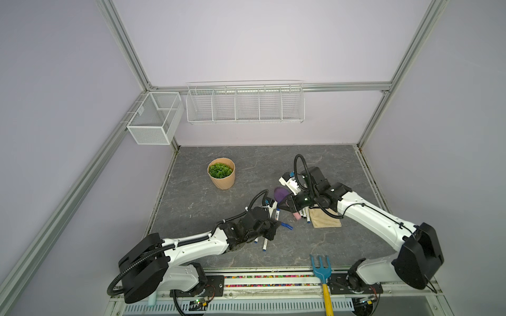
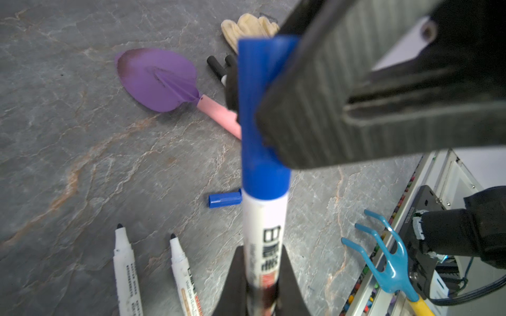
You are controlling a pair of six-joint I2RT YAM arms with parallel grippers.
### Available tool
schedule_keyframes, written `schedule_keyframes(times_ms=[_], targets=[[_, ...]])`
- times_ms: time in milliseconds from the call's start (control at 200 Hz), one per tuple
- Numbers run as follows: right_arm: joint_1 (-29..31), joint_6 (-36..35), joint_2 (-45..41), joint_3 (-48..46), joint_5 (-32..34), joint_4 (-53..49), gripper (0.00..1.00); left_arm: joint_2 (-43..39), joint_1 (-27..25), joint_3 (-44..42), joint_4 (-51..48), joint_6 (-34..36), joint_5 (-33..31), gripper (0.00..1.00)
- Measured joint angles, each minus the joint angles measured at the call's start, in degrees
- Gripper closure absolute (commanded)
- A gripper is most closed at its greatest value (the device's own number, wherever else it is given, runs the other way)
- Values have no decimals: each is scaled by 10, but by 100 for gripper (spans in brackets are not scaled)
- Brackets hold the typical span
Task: Insert the pens into the pen caps
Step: 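Press the blue cap down onto the marker tip held by the left gripper, then grasp the capped marker with the right gripper while the left gripper releases it, then set the blue-capped marker on the glove and open the right gripper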
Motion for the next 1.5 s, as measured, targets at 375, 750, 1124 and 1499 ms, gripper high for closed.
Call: schedule_keyframes(times_ms=[375, 750, 1124, 1499], targets=[[22, -4, 19, 17, 43, 7, 93, 0, 31, 23, -46, 15, 34, 100], [-7, 5, -4, 17, 26, 1, 76, 23, 43, 47, -17, -25, 99, 100], [-32, 34, -63, 10, 0, -21, 84, 22, 36, 49, 143, -44, 100, 100], [-92, 56, -71, -5, 31, -54, 91, 8, 41, 23, 173, -59, 64, 49]])
